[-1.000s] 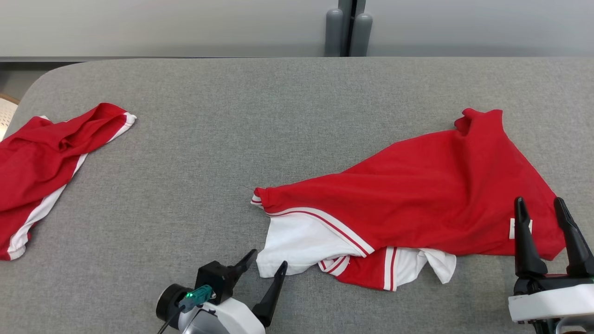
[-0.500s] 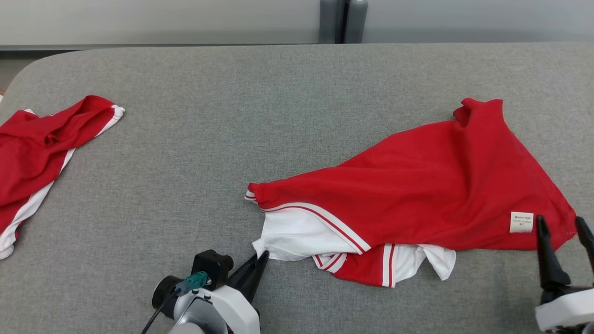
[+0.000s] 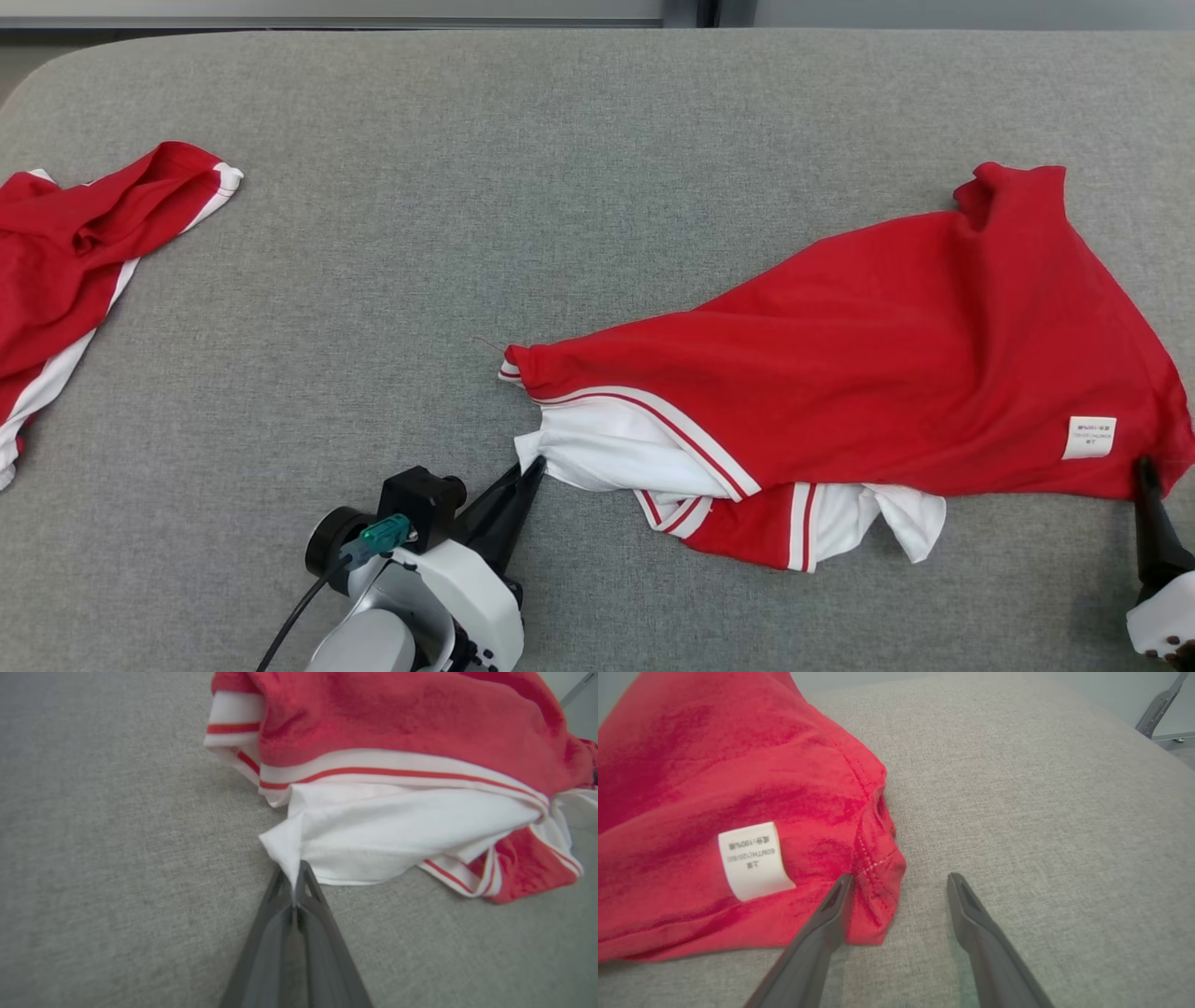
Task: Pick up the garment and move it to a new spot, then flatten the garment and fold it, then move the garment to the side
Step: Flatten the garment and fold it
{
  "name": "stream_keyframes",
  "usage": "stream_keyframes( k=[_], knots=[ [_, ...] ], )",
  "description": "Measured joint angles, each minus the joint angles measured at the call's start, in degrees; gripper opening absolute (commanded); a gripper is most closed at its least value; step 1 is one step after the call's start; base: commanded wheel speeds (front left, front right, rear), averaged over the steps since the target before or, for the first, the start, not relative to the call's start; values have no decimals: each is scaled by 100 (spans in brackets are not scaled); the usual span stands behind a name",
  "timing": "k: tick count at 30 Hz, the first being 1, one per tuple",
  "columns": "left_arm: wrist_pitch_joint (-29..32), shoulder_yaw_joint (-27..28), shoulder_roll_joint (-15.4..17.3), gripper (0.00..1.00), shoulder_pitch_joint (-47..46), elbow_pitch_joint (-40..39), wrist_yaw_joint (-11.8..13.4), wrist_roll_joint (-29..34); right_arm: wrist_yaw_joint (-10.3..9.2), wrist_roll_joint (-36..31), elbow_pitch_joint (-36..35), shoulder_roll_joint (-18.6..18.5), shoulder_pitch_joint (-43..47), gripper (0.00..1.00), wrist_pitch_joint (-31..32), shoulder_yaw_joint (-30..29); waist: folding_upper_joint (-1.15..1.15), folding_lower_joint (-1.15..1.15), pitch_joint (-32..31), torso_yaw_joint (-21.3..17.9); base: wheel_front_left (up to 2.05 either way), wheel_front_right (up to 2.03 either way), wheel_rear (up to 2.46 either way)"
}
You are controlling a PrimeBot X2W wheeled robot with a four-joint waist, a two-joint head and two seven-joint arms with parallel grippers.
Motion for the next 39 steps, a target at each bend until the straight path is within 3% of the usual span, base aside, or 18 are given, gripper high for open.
stream_keyframes(
  k=[1, 2, 3, 9, 13, 22, 27, 31, 39],
  knots=[
    [-27, -8, 4, 0, -17, 10, -3, -27, 0, 22, 80, -29, -48, 80, -16, 54, 0, 0, 10, 5, 0, 0, 0],
    [-47, -12, 14, 0, -20, 15, -3, -44, 0, 78, 148, -55, -90, 13, -18, 113, 0, 0, 17, 11, 0, 0, 0],
    [-88, -13, 26, 0, -23, 27, -4, -46, 0, 116, 229, -74, -128, 0, -26, 142, 0, 0, 21, 18, 0, 0, 0],
    [-372, 108, 188, 0, -1, 7, 4, -196, 0, 242, 214, -185, -83, 0, -336, 244, 0, 0, -79, 37, 0, 0, 0],
    [-621, 304, 332, 0, 119, -408, 120, -227, 0, 230, -309, -193, 43, 0, -566, 257, 0, 0, -228, -5, 0, 0, 0],
    [-797, 996, 1002, 0, 191, -2806, 664, 43, 0, -132, -2622, -203, -27, 0, -287, 159, 0, 0, -844, -103, 0, 0, 0],
    [-386, 1322, 1308, 0, -396, -3822, 837, 148, 0, -158, -3416, -303, -526, 0, 90, 60, 0, 0, -1169, -67, 0, 0, 0],
    [-40, 1508, 1501, 0, -1151, -4173, 840, 178, 0, -166, -3667, -378, -993, 0, 359, -57, 0, 0, -1369, -26, 0, 0, 0],
    [421, 1415, 1575, 0, -2293, -3810, 470, -52, -1, -115, -3718, -400, -1691, 0, 646, -1, 0, 0, -1451, 30, 0, 0, 0]
  ],
)
